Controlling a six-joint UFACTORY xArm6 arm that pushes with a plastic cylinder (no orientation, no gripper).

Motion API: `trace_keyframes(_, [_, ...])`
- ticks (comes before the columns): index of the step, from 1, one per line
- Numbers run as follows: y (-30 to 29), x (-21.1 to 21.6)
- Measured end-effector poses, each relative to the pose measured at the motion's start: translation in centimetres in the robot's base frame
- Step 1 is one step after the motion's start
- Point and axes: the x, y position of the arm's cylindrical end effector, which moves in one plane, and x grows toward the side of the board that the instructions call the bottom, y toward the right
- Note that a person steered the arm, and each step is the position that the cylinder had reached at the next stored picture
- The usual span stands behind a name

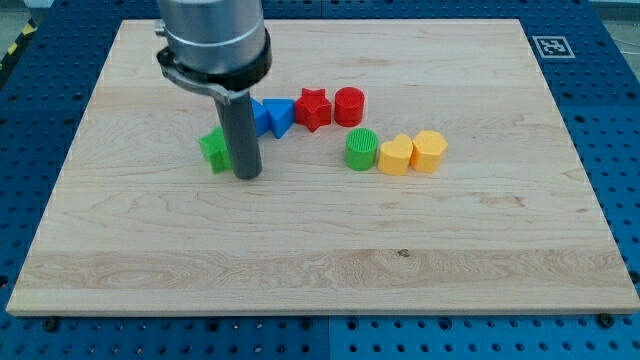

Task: Push the green star towards the top left

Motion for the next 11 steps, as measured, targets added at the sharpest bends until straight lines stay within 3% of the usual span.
trace_keyframes(3, [-3.8,0.7])
trace_keyframes(5, [-7.2,-3.9])
trace_keyframes(6, [-10.0,-3.9])
trace_keyframes(9, [-5.8,-2.6])
trace_keyframes(11, [-7.7,-6.7])
